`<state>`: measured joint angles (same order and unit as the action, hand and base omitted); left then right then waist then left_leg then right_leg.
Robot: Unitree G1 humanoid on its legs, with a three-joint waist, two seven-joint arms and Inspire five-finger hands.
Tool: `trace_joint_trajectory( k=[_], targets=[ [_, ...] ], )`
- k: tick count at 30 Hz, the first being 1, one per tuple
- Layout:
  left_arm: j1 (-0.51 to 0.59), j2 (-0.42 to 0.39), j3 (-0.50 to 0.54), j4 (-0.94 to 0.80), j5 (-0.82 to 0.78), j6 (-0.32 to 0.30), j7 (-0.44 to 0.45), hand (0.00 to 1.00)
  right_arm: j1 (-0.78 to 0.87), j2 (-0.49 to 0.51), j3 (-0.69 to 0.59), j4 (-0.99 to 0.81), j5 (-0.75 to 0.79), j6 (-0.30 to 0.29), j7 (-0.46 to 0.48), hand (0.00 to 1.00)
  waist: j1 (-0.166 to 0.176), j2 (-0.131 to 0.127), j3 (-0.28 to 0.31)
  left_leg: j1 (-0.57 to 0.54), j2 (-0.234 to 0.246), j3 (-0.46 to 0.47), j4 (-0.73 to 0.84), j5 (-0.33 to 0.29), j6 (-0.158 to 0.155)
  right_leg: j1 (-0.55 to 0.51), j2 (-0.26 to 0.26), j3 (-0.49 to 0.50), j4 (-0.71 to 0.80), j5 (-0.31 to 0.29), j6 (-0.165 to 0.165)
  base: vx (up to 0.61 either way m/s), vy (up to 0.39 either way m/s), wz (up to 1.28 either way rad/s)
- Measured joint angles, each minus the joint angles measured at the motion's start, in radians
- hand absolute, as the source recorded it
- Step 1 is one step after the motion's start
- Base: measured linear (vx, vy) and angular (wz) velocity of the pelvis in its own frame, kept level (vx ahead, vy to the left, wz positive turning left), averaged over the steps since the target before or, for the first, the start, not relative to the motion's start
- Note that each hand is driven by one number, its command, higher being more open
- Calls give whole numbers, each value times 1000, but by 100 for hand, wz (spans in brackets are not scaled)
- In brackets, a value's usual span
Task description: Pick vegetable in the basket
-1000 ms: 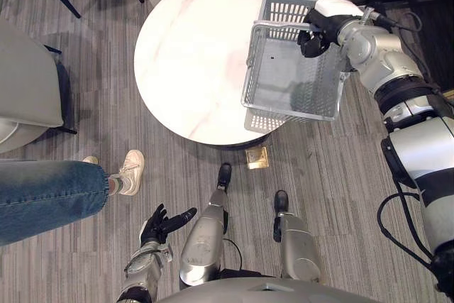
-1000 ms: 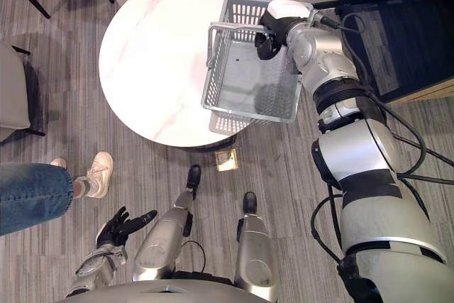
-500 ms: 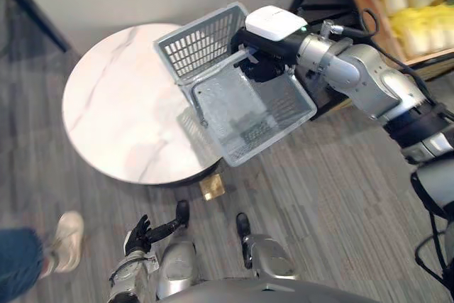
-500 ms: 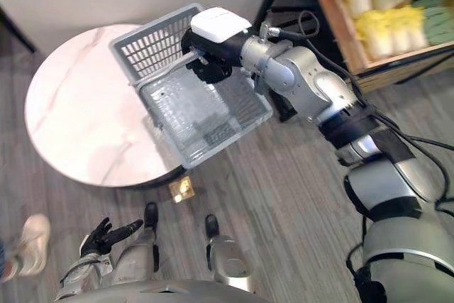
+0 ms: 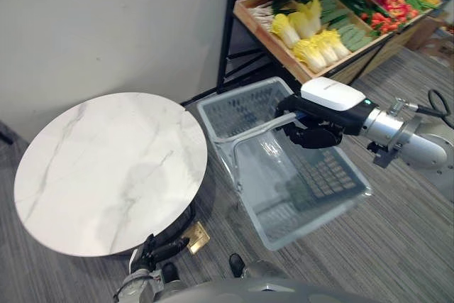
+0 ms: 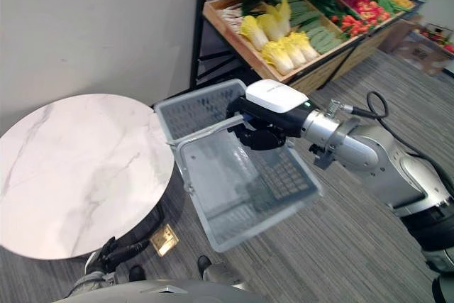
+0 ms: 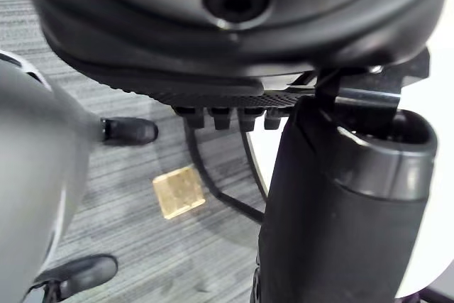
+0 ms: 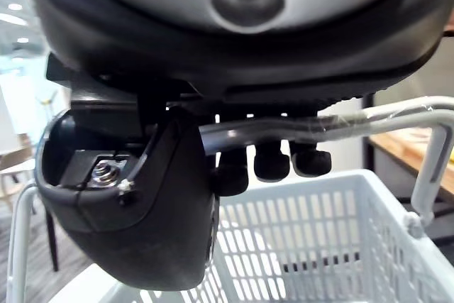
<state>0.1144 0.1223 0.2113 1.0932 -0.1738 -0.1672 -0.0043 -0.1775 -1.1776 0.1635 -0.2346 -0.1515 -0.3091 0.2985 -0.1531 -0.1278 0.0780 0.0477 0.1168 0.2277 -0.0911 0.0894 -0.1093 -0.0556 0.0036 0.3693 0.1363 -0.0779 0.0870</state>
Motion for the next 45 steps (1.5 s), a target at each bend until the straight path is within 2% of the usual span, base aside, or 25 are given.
trace_joint_trajectory(
  k=[5,8,12,18,24,30,32,33,34,36,37,39,42,45],
  targets=[
    [35,1,0,1,24,0,-3,100,171,4,-92,2,-2,5,2,0,-28,-3,-37,18,-1,35,0,-4,-1,-4,1,33,1,2,4,-5,10,-24],
    [52,2,-1,1,24,0,-6,100,251,43,-135,3,-3,6,2,0,-47,-7,-56,34,-3,55,0,-13,-4,2,1,52,1,4,5,2,27,-18],
    [71,3,-9,6,25,1,-14,100,386,133,-202,14,-10,17,2,0,-71,-12,-91,39,-4,67,0,-21,-9,2,1,62,1,4,5,1,17,-7],
    [82,7,-10,6,26,15,-28,100,525,277,-262,114,-31,43,11,0,-92,-9,-105,47,-11,74,0,-25,-6,5,-4,73,5,1,-1,-4,10,-5],
    [92,16,-53,2,29,16,-31,100,622,329,-263,256,-66,70,24,0,-94,-11,-105,46,-24,71,0,-25,0,12,-9,62,2,-3,-3,-5,6,6],
    [94,13,-75,-3,51,16,-31,100,714,350,-292,313,-83,96,24,0,-96,2,-97,48,-38,59,2,-33,16,22,-27,48,5,-14,-11,5,17,7],
    [92,14,-72,-3,50,16,-30,100,713,356,-292,313,-100,98,27,0,-94,-2,-94,60,-37,75,6,-34,17,22,-25,62,9,-11,-16,14,16,-27],
    [89,13,-61,-5,49,16,-30,100,707,365,-290,312,-108,98,27,0,-82,-7,-91,73,-34,103,14,-42,12,23,-17,90,14,-11,-15,11,16,-51],
    [87,13,-51,-8,48,16,-30,100,702,369,-290,312,-113,98,27,0,-74,-12,-87,74,-31,117,39,-58,9,25,-15,105,19,-11,-15,9,34,-77],
    [88,13,-33,-33,45,14,-26,100,665,369,-284,312,-118,98,27,0,-63,-24,-57,70,4,178,192,-155,1,50,3,166,29,-9,-13,0,45,-85],
    [87,13,-31,-37,45,13,-25,100,653,368,-284,311,-118,98,27,0,-62,-22,-48,66,19,190,239,-185,-1,58,11,179,35,-10,-12,-11,51,-81],
    [86,10,-27,-44,43,12,-20,100,632,368,-284,310,-118,98,24,0,-69,-6,-22,38,88,221,419,-295,-10,72,52,219,68,-21,-11,-22,84,-64],
    [78,8,-14,-46,27,11,-22,100,640,369,-284,309,-118,103,23,0,-74,-8,14,29,138,229,552,-373,-8,74,92,235,151,-63,-7,-22,77,-27],
    [71,1,1,-62,25,8,-15,100,662,394,-312,304,-120,104,16,0,-80,-8,55,29,147,216,658,-440,14,77,102,233,255,-127,13,-52,89,1]
  ],
)
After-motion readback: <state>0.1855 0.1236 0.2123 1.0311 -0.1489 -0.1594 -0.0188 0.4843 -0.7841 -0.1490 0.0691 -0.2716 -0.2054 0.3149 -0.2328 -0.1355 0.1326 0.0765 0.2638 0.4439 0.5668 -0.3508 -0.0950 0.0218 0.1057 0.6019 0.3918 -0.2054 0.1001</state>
